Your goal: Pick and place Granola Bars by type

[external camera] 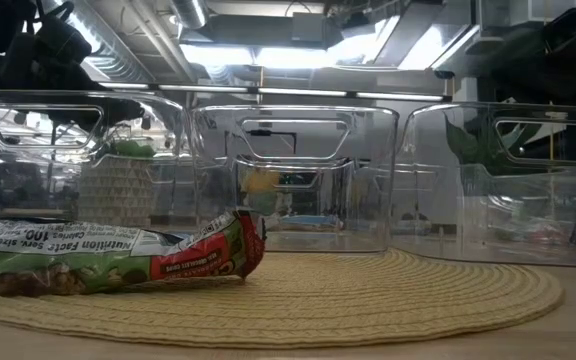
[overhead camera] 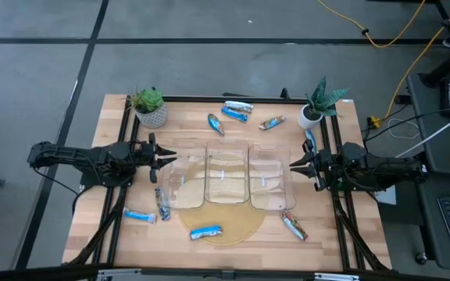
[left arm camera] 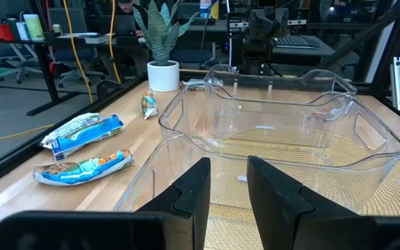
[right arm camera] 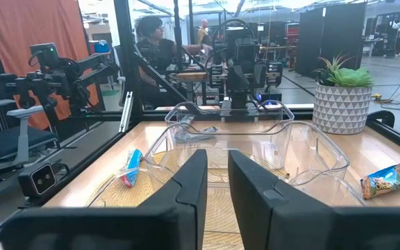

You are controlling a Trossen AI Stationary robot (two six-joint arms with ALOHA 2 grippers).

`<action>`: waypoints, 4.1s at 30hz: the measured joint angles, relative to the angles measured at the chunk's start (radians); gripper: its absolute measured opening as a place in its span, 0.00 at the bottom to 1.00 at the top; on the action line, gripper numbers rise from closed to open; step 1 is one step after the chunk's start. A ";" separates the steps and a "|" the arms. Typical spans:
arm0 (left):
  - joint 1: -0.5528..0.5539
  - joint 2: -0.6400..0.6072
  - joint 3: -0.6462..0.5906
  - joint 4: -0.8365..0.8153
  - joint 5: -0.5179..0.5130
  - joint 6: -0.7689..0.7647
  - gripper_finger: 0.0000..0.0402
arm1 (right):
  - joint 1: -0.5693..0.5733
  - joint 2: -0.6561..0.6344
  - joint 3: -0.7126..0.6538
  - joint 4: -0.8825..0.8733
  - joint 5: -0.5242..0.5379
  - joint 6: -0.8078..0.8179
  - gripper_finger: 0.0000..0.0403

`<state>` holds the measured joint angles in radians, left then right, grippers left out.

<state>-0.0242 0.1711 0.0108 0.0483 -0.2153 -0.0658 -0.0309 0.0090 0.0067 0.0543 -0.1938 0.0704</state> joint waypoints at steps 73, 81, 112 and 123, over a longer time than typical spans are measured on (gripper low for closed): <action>0.000 0.161 0.125 0.341 -0.489 -0.003 0.23 | 0.000 0.092 0.390 -0.009 0.875 0.133 0.21; 0.000 0.290 0.153 0.344 -0.501 -0.029 0.22 | 0.000 0.424 0.833 -0.546 0.872 0.055 0.50; 0.000 0.410 0.185 0.348 -0.413 -0.144 0.22 | -0.680 1.369 1.346 -1.144 0.099 -0.668 0.76; 0.000 0.410 0.185 0.344 -0.418 -0.161 0.22 | -0.733 1.589 1.346 -1.100 0.011 -0.783 0.76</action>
<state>-0.0246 0.5808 0.1959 0.3920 -0.6338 -0.2264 -0.7643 1.5980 1.3529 -1.0458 -0.1829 -0.7124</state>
